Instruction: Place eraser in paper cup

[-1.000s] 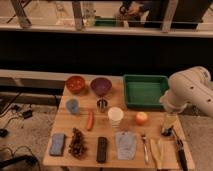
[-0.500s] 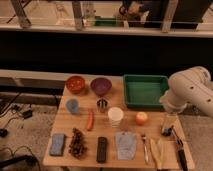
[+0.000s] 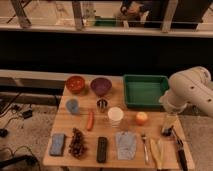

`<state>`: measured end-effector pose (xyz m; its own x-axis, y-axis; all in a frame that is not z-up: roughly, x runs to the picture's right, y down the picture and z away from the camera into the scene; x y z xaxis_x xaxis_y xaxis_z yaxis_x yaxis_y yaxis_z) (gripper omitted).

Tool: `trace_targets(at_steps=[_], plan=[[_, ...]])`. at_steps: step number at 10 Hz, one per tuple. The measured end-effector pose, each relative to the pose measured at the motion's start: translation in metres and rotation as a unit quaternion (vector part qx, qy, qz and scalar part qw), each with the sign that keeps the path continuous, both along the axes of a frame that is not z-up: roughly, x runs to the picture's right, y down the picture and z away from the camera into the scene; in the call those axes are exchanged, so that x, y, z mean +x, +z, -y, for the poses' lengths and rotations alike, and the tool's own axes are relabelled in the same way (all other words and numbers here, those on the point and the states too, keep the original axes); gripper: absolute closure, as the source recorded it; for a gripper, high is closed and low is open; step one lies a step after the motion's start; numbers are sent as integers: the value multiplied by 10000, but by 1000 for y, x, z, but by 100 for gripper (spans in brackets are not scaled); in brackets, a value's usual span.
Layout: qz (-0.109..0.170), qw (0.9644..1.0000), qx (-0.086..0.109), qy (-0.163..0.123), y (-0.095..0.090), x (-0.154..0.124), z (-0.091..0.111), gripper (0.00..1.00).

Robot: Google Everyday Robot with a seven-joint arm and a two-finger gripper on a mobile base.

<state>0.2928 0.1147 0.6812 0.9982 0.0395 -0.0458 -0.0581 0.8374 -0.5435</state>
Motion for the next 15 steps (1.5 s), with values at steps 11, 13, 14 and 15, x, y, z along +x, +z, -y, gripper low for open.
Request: trace_targets(at_steps=[11,13,14,15], plan=[[919,9917,99,-897,10,-40,-4,20],[1123,9857,137,-1250,9,-59,-6,20],[1282,9807,175,-1469,5,-73,-7,20],[1351,9778,208,-1587,0,-78,-7,20]])
